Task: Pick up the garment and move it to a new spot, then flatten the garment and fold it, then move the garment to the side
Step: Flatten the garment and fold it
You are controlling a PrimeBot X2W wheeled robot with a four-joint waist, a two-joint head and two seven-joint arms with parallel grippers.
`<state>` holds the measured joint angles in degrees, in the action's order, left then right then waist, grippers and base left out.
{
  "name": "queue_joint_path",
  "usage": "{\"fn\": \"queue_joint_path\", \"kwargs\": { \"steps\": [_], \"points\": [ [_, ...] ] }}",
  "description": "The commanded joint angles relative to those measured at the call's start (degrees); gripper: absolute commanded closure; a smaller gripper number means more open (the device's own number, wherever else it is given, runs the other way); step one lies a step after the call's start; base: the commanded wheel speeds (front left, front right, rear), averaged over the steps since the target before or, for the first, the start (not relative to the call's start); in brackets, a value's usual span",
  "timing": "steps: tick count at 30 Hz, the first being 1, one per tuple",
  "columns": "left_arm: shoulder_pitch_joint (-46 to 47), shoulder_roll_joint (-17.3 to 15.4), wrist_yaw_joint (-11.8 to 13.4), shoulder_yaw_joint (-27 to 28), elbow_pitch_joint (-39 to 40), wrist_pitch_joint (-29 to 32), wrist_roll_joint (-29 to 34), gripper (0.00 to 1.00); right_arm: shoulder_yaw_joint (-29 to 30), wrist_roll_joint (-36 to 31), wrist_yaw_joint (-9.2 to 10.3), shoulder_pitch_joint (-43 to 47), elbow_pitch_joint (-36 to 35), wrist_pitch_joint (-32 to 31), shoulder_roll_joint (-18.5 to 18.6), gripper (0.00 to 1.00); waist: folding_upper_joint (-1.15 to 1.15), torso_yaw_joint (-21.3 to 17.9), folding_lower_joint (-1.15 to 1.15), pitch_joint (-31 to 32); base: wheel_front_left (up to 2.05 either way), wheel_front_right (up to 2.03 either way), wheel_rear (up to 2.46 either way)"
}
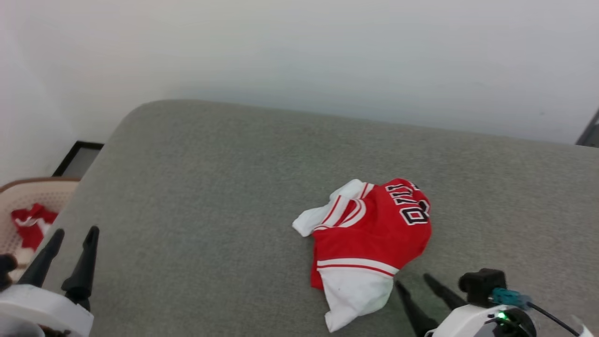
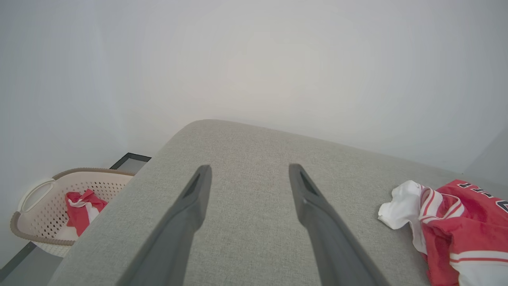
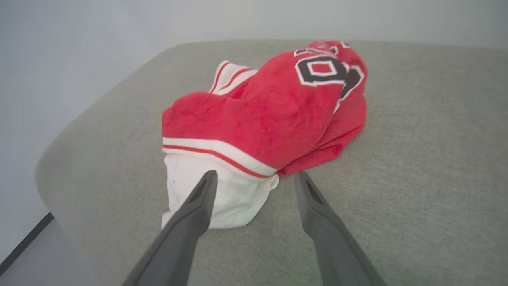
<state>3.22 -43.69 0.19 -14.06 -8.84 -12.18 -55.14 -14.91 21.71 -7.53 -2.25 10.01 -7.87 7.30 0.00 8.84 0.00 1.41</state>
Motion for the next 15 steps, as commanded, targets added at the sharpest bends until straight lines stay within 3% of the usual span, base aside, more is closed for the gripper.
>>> {"fn": "queue_joint_path", "kwargs": {
  "steps": [1,15],
  "points": [
    [0.8,0.3,0.1,-0.1,0.1,0.0,0.3,0.00,-0.6,1.0,0.08,-0.4,0.1,-1.4,0.1,0.00,0.00,2.0,0.00,-1.4,0.00,0.00,0.00],
    [7.1,4.1,-1.7,-3.9,-2.3,0.4,2.1,0.00,0.0,-2.4,0.08,-4.2,6.2,-13.3,-1.7,0.00,0.00,7.8,0.00,-5.7,0.00,0.00,0.00]
  ]
}}
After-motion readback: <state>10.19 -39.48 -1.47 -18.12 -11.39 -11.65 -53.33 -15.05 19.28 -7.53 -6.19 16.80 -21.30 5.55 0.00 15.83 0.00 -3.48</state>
